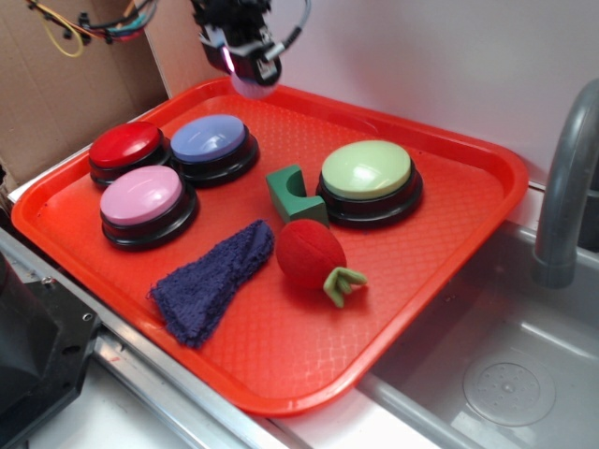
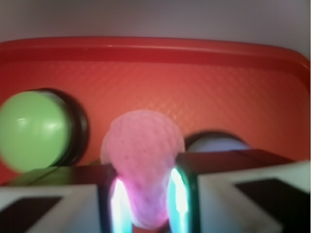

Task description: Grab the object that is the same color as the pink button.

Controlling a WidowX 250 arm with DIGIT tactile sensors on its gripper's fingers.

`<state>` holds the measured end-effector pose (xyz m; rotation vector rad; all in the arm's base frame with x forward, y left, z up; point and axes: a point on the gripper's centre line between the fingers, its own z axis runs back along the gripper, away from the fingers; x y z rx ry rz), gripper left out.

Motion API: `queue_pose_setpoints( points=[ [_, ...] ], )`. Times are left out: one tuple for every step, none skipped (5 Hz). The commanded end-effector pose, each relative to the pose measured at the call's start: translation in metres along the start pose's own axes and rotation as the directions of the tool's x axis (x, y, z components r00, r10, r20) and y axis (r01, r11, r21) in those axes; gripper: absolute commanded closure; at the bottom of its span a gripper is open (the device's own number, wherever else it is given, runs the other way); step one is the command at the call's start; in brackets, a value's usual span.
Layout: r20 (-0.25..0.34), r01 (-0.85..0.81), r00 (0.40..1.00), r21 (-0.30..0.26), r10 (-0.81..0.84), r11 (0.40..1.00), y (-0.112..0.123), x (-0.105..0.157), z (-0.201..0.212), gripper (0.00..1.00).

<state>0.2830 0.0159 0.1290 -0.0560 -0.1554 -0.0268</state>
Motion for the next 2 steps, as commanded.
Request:
queue_pose_setpoints(
  points=[
    [0.046,-0.133,0.991,0.085,0.129,0.988,-0.0304,-0.0363,0.0384,1.0],
    [-0.002,-0.216,0.976,0.111,0.217,0.97,-0.028,-0.0398,0.0343,1.0]
  ],
)
